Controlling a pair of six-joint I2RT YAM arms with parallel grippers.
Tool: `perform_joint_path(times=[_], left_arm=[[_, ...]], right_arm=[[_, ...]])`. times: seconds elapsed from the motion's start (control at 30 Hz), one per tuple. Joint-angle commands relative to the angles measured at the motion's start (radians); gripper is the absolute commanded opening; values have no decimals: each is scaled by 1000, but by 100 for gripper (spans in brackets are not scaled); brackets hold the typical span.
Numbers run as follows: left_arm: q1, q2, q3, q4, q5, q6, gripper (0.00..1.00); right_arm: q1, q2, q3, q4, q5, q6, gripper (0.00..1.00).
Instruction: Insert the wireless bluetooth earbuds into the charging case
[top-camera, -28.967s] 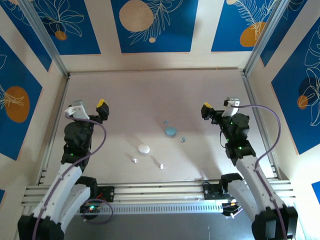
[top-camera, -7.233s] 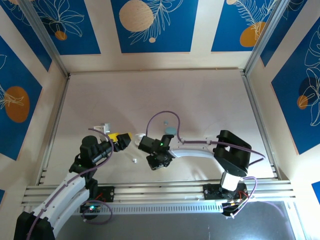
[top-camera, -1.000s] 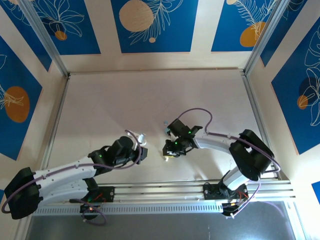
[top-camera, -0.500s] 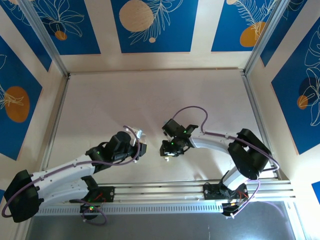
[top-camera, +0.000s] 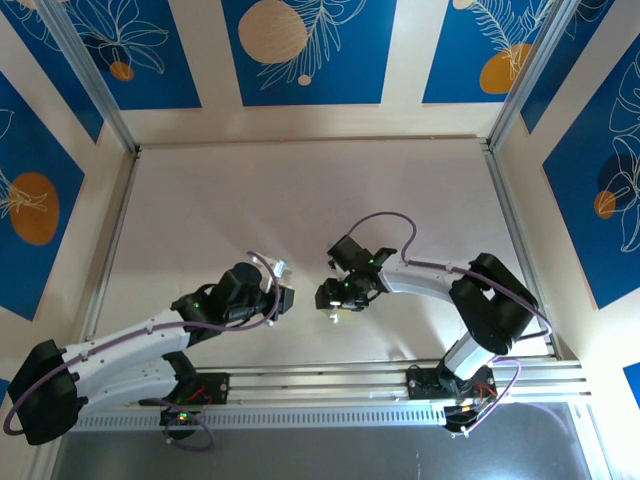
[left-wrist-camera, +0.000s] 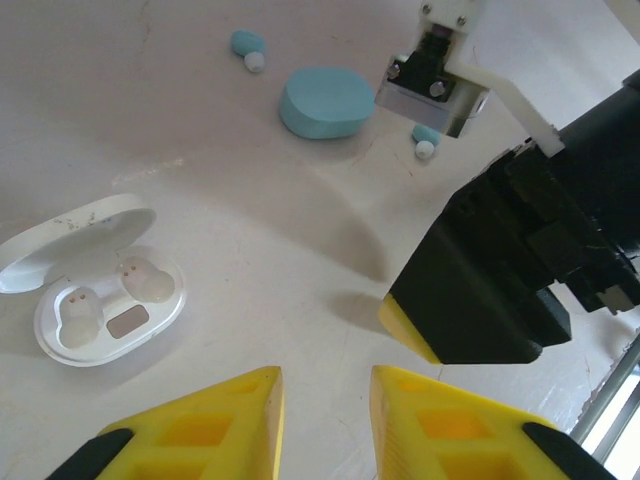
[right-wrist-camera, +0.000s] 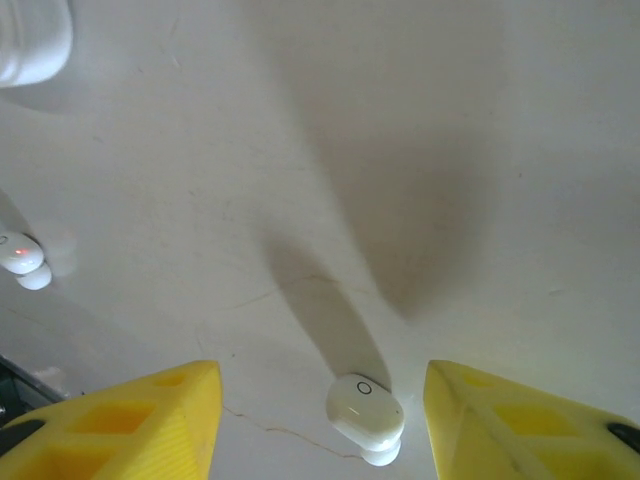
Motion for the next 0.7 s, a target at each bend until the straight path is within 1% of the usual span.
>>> perform_joint_path(times=[0.0,0.2,0.67], left_arm=[[8,1,8,18,20,-9,28],[8,-4,-1,24,21,-14,29],[8,-16,-17,33,28,-20,29]], right_arm=[[0,9,-21,20,-44,-2,57],[23,1,-35,27,-63,13,57],[80,-45,-68,21,-51,67,57]])
